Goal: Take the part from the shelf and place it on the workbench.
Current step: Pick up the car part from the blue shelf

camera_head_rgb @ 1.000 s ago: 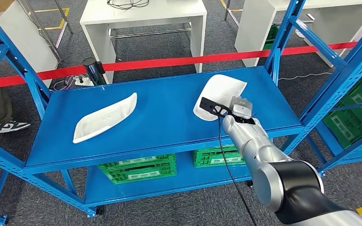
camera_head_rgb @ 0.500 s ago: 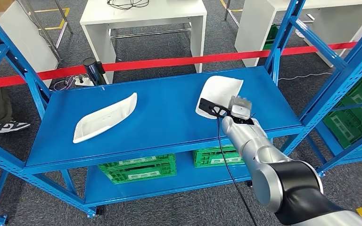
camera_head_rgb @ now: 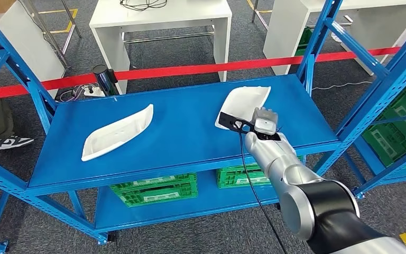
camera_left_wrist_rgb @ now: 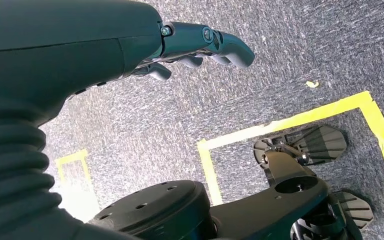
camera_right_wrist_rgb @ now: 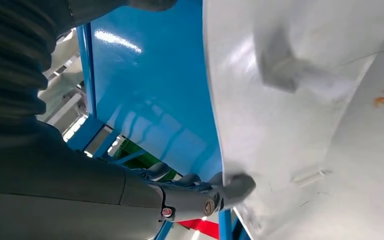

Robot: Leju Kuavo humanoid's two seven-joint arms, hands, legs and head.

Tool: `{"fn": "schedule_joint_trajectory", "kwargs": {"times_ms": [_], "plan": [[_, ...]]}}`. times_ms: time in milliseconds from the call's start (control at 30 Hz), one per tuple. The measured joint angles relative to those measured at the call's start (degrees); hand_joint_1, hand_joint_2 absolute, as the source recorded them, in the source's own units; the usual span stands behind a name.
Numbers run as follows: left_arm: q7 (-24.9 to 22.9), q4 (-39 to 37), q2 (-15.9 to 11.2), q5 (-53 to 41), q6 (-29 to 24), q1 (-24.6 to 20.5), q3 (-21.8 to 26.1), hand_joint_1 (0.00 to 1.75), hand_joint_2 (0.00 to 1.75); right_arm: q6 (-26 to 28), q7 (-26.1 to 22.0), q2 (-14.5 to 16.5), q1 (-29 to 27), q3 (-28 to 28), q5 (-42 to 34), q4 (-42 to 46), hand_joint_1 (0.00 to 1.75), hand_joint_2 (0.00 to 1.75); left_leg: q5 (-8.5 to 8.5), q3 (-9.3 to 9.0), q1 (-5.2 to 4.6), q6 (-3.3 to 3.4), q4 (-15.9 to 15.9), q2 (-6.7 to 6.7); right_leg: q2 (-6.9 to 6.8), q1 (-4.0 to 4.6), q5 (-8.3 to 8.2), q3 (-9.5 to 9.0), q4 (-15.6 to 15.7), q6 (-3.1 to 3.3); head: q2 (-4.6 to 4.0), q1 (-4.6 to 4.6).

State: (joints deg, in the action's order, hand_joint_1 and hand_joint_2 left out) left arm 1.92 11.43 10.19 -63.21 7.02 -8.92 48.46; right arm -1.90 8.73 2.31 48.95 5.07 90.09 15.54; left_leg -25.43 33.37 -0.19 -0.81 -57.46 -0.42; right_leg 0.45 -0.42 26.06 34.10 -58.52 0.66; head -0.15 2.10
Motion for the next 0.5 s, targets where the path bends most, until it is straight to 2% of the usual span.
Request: {"fn": "schedule_joint_trajectory", "kwargs": {"times_ms": [233, 500], "plan": [[0.0, 0.0, 0.0, 0.1, 0.0, 0.0, 0.0, 0.0, 1.75, 0.9, -0.5, 1.2, 0.1, 1.6, 0.0, 0.0, 0.0, 1.75, 0.0, 0.02, 0.0, 0.0, 0.0, 0.0, 0.0, 0.01, 0.0, 0.02, 0.0, 0.0, 0.0, 0.0], [0.1, 0.0, 0.1, 0.1, 0.0, 0.0, 0.0, 0.0, 1.75, 0.2, 2.2, 0.7, 1.7, 3.6, 0.0, 0.0, 0.0, 1.75, 0.02, 0.16, 0.0, 0.01, 0.0, -0.02, -0.01, -0.05, -0.04, 0.17, 0.0, -0.03, 0.0, 0.0]]}}
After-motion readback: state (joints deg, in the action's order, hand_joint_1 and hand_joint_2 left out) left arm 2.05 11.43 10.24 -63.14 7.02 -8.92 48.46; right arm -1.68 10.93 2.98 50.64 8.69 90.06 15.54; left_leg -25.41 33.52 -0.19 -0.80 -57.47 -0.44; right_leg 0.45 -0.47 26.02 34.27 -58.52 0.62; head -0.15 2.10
